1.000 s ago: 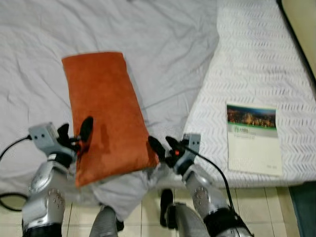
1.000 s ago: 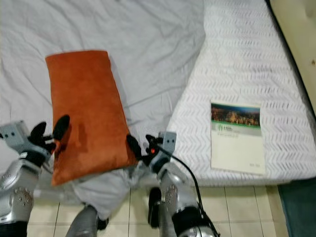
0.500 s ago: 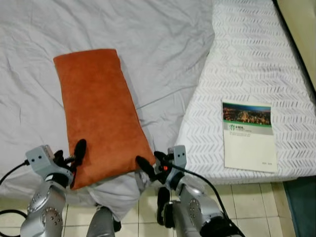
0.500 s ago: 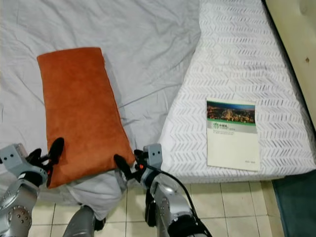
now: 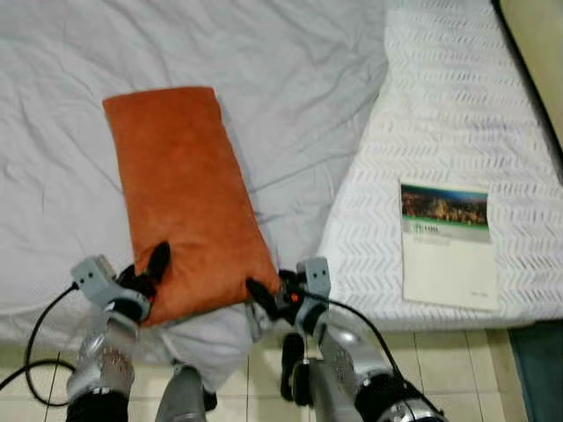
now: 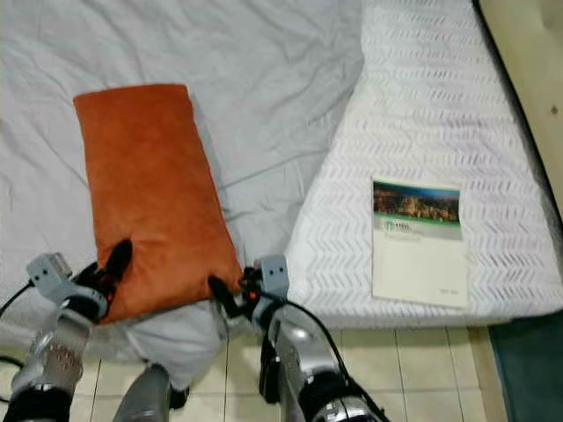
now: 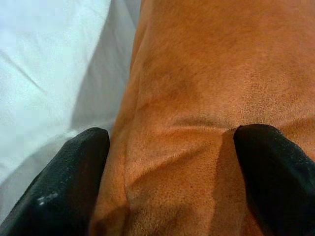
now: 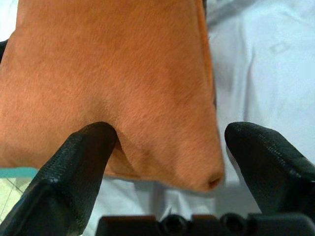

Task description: Clean up the room

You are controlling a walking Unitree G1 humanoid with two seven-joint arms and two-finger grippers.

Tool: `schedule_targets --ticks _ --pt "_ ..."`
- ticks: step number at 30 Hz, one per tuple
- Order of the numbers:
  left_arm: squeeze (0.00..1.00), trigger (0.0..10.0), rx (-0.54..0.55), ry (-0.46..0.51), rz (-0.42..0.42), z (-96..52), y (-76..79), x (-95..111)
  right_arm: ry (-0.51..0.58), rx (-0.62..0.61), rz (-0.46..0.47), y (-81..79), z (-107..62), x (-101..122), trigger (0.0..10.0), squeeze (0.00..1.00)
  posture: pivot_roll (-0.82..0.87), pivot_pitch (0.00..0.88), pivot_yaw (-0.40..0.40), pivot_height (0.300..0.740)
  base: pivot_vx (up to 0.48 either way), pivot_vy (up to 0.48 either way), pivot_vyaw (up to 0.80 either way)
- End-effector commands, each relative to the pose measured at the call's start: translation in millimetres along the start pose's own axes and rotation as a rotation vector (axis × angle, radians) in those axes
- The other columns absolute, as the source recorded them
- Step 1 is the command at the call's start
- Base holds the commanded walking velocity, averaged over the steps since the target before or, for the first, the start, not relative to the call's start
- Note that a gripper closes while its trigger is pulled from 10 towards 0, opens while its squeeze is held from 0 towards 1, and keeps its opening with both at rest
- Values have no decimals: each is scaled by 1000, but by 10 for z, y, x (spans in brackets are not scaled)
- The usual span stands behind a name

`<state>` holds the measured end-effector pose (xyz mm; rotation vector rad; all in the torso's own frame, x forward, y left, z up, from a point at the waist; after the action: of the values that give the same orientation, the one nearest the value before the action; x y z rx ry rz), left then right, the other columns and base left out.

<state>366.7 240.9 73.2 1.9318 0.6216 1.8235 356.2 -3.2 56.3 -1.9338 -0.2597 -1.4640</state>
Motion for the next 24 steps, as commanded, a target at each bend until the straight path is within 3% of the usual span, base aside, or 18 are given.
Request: schedule_targets --ticks 1,2,3,4,5,6,17,24 --pt "0 9961 37 -162 -59 -91 -49 -511 -23 97 69 -443 181 -93 10000 0 -28 581 -186 740 0 0 0" --pt "0 4941 50 -185 -50 -91 -62 -578 -38 108 63 -459 183 -121 10000 0 -28 579 -186 740 0 0 0" --pt "0 4941 50 -185 -50 -91 -62 -578 -38 108 63 -459 183 -121 10000 0 -28 579 -186 740 0 0 0" --pt "0 0 59 -219 -37 -95 -70 -674 -54 125 49 -490 186 -158 3059 0 -25 575 -185 740 0 0 0" --pt "0 0 58 -227 -34 -96 -67 -696 -58 129 45 -498 187 -166 3059 0 -25 575 -185 740 0 0 0" --pt "0 0 62 -234 -29 -101 -72 -711 -61 136 42 -510 187 -173 0 0 -25 575 -185 740 0 0 0" --pt "0 0 85 -202 55 -47 -148 -599 -90 148 -41 -547 177 -269 0 0 -16 570 -174 740 0 0 0" --pt "0 0 60 -173 62 19 -61 -549 -86 90 -32 -421 162 -256 0 0 -18 564 -174 740 0 0 0"
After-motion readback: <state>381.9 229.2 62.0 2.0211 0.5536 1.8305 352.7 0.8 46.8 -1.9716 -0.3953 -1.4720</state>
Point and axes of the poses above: a point about 5 cm out from each wrist's last joint towards the gripper, its own z axis pointing out of the wrist towards the gripper, its own x axis along the axis of the wrist's last joint, y = z × x, the point moved 5 cm from there along z, pointing out of the wrist towards the gripper, and after that the axes turned 4 degrees about z, right-handed, at the moved point
